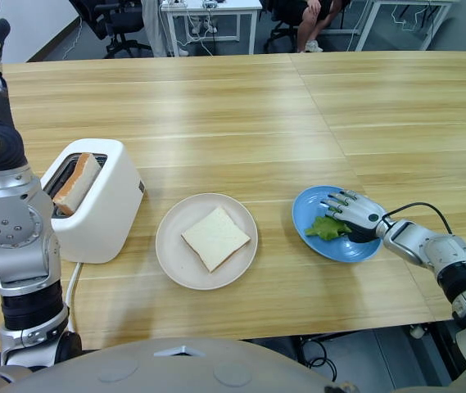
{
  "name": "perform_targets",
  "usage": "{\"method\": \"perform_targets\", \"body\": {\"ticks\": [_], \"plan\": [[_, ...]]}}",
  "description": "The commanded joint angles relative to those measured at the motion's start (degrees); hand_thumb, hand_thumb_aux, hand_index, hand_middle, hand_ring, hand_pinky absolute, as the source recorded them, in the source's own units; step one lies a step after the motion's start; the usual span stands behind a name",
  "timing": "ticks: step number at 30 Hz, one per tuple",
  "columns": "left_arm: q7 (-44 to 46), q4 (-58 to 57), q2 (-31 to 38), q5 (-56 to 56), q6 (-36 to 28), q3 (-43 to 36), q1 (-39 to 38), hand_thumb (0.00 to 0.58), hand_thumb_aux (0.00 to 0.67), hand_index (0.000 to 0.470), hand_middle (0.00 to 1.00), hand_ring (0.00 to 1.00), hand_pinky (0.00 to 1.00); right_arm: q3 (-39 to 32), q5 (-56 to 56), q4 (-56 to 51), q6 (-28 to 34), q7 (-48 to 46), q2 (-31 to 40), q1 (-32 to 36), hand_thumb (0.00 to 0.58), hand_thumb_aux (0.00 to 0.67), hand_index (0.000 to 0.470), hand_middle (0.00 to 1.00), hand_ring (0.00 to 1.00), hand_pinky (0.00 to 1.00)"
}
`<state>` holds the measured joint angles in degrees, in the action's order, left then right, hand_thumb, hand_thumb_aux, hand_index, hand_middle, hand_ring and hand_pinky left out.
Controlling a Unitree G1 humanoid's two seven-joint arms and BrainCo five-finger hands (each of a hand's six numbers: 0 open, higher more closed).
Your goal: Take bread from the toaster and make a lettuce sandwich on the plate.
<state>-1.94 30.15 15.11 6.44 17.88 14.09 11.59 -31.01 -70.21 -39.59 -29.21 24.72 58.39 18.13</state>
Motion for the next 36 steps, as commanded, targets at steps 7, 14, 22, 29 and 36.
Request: {"method": "perform_targets", "body": {"ticks": [7, 14, 22, 29, 36], "plan": [[0.6, -0.1, 0.1, 0.4, -0.7, -0.5, 0.5, 0.000, 0.000, 0.000, 0.00, 0.00, 0.00, -3.5, -1.0, -3.3, 1.4, 4.9, -1.9, 0.0, 0.580, 0.670, 0.460, 1.00, 1.00, 1.00], [0.9, -0.9, 0.0, 1.0, -0.5, -1.0, 0.8, 0.000, 0.000, 0.000, 0.00, 0.00, 0.00, -4.5, -0.7, -4.9, 3.1, 8.4, -2.9, 1.1, 0.580, 0.667, 0.458, 1.00, 1.00, 1.00], [1.0, -2.0, 0.0, 2.1, -0.2, -1.9, 1.5, 0.000, 0.000, 0.000, 0.00, 0.00, 0.00, -3.8, -0.7, -4.6, 6.0, 13.7, -3.6, 3.2, 0.580, 0.670, 0.460, 1.00, 1.00, 1.00], [1.0, -4.0, -0.1, 2.8, 0.5, -2.9, 2.7, 0.000, 0.000, 0.000, 0.00, 0.00, 0.00, 2.0, 3.8, 8.3, 6.9, 15.0, -1.1, 1.9, 0.580, 0.670, 0.460, 1.00, 1.00, 1.00], [0.7, -5.9, -0.3, 3.6, 1.3, -4.1, 4.0, 0.000, 0.000, 0.000, 0.00, 0.00, 0.00, 4.3, 9.7, 28.4, 2.8, 6.3, -6.1, 1.0, 0.580, 0.670, 0.460, 1.00, 1.00, 1.00]]}}
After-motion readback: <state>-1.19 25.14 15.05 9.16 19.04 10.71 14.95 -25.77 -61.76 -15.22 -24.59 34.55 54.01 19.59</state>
